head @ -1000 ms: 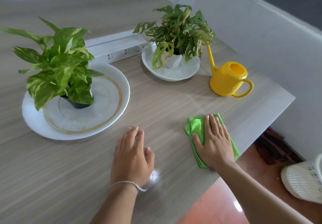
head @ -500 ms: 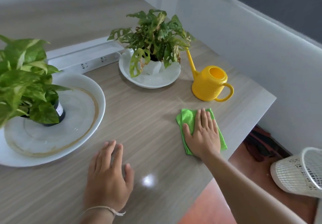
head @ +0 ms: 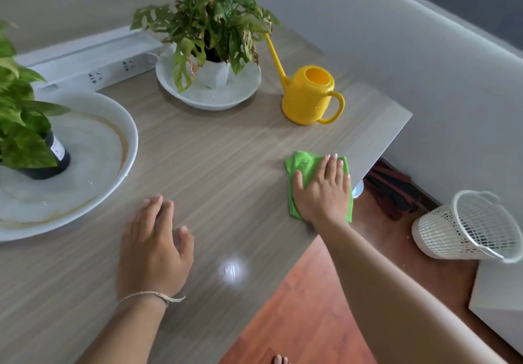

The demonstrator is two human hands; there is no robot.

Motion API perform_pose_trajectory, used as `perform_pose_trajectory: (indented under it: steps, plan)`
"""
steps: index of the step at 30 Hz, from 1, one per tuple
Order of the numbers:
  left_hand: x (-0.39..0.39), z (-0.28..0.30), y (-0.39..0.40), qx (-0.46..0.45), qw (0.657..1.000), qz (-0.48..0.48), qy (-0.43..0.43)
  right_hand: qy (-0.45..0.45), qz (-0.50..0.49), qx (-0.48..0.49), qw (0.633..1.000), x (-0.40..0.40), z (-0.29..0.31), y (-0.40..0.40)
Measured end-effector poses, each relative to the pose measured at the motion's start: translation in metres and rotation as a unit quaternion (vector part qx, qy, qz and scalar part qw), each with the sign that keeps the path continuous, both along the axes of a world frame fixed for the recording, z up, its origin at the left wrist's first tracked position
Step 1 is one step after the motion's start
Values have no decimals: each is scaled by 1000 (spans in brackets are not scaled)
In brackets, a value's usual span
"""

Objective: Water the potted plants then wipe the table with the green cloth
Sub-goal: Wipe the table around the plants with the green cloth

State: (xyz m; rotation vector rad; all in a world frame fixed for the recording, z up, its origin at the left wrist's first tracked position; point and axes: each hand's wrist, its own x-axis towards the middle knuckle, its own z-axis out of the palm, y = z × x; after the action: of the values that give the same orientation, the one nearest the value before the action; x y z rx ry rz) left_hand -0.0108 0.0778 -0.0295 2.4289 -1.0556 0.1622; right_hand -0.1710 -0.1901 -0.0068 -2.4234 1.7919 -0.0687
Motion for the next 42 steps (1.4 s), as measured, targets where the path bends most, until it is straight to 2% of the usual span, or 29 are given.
perform_pose_trajectory:
  steps: [14,19,25,30,35,42]
  plan:
    - [0,-4,-8,-27,998,21,-47,14,-31,18,999,14,11,-166]
    - [1,-3,-7,-2,999,15,-36,22,-28,15,999,15,6,-176]
    - [1,2,-7,5,1000,13,-11,18,-3,24,1000,7,3,-130]
    - [0,1,-6,4,1000,16,-5,32,70,5,997,-4,1,-32]
    - [-2,3,-6,11,1000,16,-4,31,188,-12,982,-2,-2,71]
    - [-2,6,-4,26,999,19,1,56,264,0,963,38,5,66]
